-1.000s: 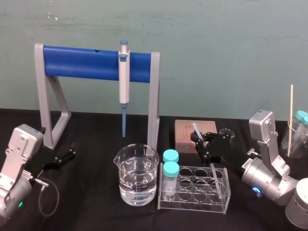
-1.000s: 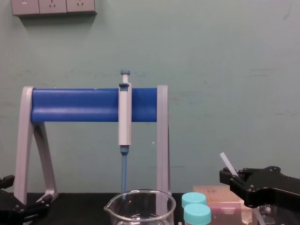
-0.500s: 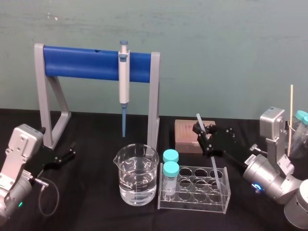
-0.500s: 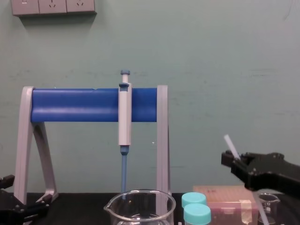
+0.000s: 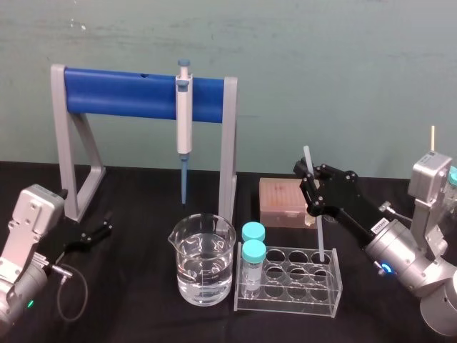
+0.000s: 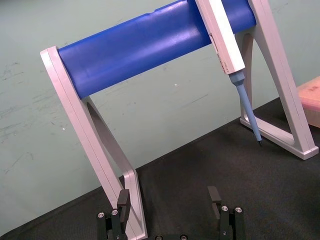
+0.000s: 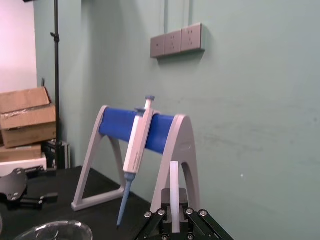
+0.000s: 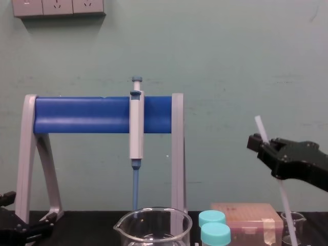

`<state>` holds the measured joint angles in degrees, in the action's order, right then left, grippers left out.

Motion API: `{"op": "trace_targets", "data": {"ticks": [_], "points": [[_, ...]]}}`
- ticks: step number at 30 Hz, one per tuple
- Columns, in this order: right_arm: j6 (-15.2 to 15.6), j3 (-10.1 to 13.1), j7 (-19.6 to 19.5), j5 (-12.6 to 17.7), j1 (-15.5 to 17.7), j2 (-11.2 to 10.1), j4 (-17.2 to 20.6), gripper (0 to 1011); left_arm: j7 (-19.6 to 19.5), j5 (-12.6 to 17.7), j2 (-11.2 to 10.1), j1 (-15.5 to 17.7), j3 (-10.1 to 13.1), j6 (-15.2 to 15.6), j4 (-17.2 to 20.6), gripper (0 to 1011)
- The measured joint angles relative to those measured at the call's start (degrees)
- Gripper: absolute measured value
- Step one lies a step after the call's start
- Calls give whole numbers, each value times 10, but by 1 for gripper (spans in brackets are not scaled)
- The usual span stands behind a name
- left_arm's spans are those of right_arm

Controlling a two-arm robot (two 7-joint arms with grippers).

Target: Pick up the stirring rod with one hand, then place it down.

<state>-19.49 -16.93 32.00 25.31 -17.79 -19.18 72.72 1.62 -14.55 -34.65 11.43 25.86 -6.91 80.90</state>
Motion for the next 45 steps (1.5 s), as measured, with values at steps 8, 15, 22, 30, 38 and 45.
{"op": "trace_targets", "data": {"ticks": [8, 15, 22, 30, 38, 45], "points": [[-47, 16, -15, -21, 6, 8, 4, 66, 0, 0, 0, 0, 0, 0, 0, 1000], [-87, 37, -45, -54, 14, 18, 3, 66, 0, 0, 0, 0, 0, 0, 0, 1000], [-108, 51, -59, -75, 20, 24, 2, 66, 0, 0, 0, 0, 0, 0, 0, 1001], [-122, 65, -61, -83, 30, 33, 3, 66, 0, 0, 0, 0, 0, 0, 0, 1000], [-139, 74, -56, -92, 33, 42, -12, 66, 0, 0, 0, 0, 0, 0, 0, 1000], [-142, 78, -46, -93, 32, 45, -22, 66, 0, 0, 0, 0, 0, 0, 0, 1000]]}}
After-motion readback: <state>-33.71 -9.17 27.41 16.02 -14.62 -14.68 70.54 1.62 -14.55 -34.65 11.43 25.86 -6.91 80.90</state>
